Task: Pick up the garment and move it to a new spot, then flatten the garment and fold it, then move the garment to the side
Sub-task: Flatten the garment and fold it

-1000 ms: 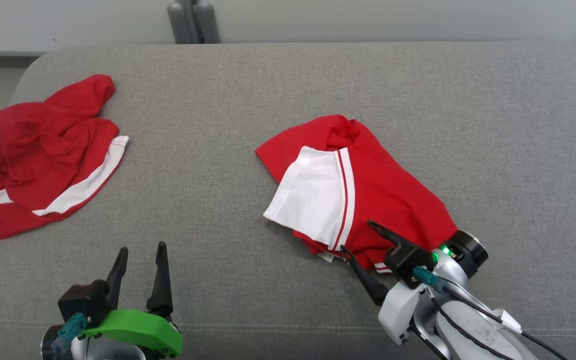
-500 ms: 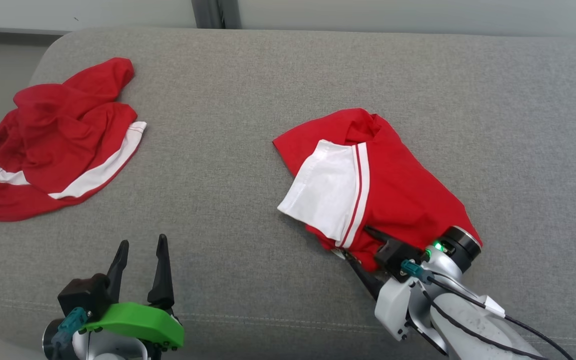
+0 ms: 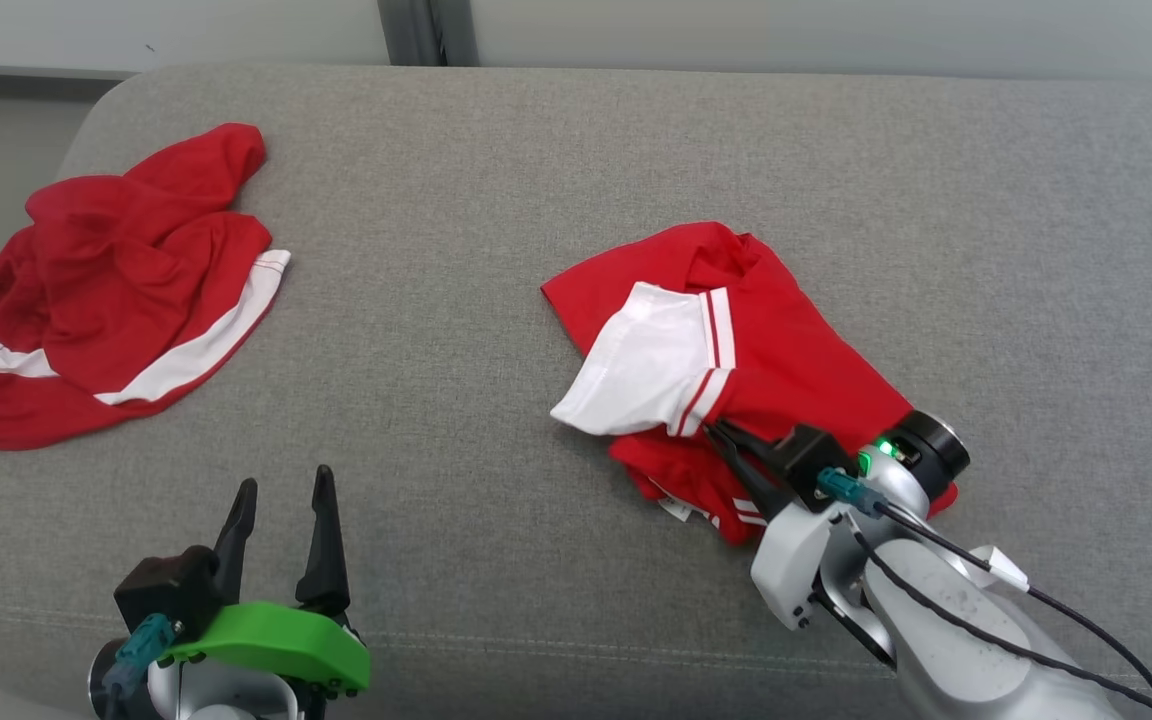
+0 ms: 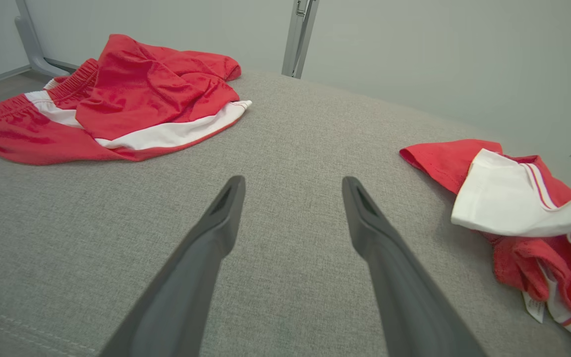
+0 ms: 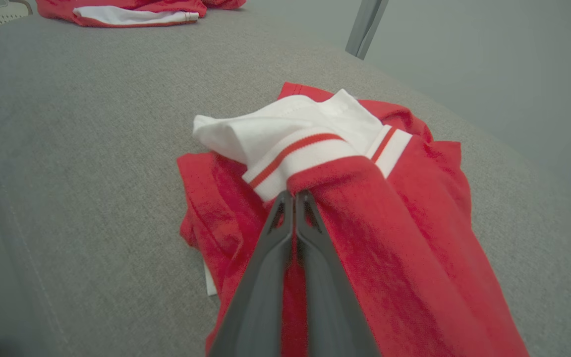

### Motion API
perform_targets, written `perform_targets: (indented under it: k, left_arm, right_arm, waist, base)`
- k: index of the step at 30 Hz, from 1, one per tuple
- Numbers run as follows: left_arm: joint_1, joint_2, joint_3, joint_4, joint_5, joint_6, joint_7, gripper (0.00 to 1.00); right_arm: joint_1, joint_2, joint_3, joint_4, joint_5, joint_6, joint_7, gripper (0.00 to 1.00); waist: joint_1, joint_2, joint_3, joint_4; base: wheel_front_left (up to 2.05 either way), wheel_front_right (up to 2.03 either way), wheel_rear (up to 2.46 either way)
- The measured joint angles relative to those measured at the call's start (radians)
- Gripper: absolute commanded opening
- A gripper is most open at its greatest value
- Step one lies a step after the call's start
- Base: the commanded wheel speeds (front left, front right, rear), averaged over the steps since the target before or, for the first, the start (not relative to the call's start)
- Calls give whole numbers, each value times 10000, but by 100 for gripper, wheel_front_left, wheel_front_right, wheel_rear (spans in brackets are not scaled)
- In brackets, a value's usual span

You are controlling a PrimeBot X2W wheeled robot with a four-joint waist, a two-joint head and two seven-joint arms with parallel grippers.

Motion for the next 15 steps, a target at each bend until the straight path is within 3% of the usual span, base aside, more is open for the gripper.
perform_targets:
  k: [7, 15]
  left_arm:
    - [16, -153, 4, 12, 0, 0, 0, 100]
    - [14, -301, -343, 6, -12, -109, -2, 100]
  right_arm:
    - [-496, 351, -623, -771, 1321, 0, -96, 0]
    - [-1503, -29, -2192, -1001, 2230, 0, 295, 0]
  waist:
    - [0, 0, -117, -96]
    - [0, 0, -1, -108]
  base:
    - [0, 0, 0]
    - [0, 0, 0]
